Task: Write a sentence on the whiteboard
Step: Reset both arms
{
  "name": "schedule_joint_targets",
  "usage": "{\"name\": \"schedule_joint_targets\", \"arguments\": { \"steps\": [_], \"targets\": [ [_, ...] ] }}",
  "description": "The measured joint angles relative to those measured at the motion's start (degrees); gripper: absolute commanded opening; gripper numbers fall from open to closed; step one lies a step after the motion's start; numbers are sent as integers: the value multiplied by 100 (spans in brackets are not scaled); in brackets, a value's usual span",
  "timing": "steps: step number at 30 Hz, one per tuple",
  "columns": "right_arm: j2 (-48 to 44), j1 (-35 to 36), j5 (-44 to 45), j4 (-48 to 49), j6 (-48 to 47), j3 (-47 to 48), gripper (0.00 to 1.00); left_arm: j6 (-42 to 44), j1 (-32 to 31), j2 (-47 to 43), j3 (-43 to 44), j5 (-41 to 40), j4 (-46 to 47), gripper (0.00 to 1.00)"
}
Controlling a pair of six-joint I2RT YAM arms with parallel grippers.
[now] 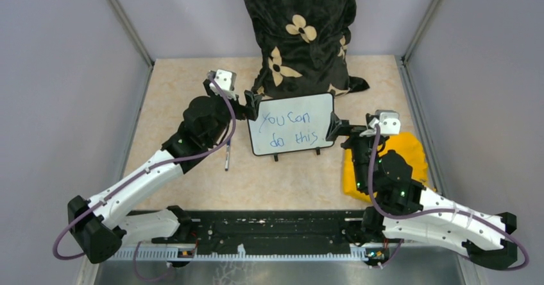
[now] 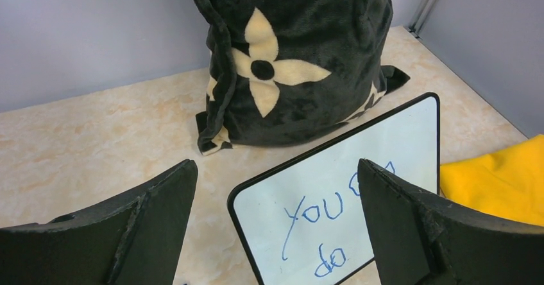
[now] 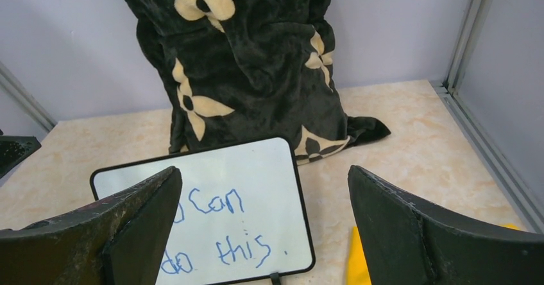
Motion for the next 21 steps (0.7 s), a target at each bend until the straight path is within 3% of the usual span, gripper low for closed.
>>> {"name": "schedule_joint_targets", "arguments": {
  "steps": [21],
  "targets": [
    [763,0,-291,94,146,-4,99,-101,-22,-20,-201,162,197,99]
  ]
}}
